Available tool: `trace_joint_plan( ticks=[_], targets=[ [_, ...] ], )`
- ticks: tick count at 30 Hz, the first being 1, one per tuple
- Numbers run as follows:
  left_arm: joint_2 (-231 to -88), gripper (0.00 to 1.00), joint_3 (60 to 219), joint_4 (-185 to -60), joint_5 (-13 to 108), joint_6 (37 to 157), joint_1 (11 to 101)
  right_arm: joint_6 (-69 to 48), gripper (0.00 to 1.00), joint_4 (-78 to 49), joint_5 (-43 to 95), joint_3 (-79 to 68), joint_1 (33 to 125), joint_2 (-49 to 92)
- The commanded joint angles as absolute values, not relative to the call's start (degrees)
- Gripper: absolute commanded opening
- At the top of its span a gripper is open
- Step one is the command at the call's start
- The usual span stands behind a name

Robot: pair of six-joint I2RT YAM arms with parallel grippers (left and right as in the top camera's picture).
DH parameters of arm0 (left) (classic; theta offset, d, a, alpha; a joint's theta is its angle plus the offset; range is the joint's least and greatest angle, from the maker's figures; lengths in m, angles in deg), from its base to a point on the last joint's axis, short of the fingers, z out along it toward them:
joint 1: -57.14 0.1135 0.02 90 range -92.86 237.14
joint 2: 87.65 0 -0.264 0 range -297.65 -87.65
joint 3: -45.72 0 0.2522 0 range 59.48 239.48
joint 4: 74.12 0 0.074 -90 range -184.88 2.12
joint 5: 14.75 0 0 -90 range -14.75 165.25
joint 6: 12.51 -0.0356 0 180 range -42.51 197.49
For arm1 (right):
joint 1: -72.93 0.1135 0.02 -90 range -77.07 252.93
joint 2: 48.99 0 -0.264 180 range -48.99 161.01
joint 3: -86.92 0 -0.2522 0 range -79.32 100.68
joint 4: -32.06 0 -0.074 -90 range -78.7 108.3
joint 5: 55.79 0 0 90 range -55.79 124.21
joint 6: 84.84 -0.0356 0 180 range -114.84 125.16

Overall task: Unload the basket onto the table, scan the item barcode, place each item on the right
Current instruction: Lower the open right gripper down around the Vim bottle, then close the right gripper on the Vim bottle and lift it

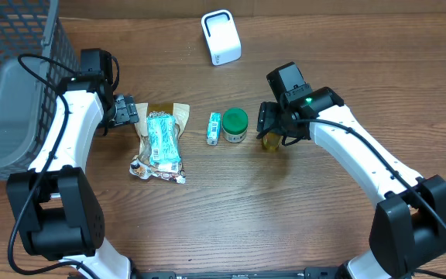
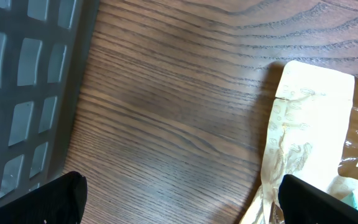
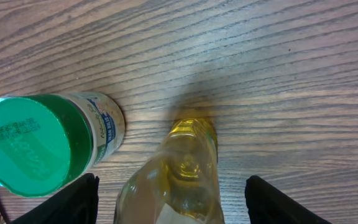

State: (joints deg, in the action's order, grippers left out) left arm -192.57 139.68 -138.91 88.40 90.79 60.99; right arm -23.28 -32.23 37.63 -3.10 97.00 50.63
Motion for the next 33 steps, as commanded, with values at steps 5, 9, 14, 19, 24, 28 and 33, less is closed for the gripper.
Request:
trace_joint_plan(
  ticks=[5,9,14,19,24,28,33],
  targets=[
    [-192.5,1.0,140.0,-138.8,89.2,90.6,61.1,-21.6,0.68,-33.0,38.2,-2.1,97.0,50.5],
    [-192.5,1.0,140.0,-138.8,89.2,90.6,61.1,-21.6,0.68,-32.8,38.2,-2.1,97.0,50.5],
    [-192.5,1.0,140.0,-138.8,89.2,90.6,61.1,-21.4,0.68,-31.4,38.2,-2.1,97.0,50.5],
    [-192.5,0.99,140.0,-138.8,89.2,90.6,61.1,-21.4,0.6,-31.2,38.7,-2.1,97.0,50.5],
    [-192.5,0.99,140.0,-138.8,89.2,90.6,61.1,-21.4,0.47,-31.5,39.0,-2.1,97.0,50.5],
    [-192.5,1.0,140.0,-138.8,89.2,90.6,61.1,-21.4,0.39,-31.5,39.5,-2.1,97.0,50.5],
    [-192.5,1.0,140.0,-138.8,89.2,90.6,61.1,-21.4,0.39,-32.2,39.5,-2.1,97.0,50.5]
  ],
)
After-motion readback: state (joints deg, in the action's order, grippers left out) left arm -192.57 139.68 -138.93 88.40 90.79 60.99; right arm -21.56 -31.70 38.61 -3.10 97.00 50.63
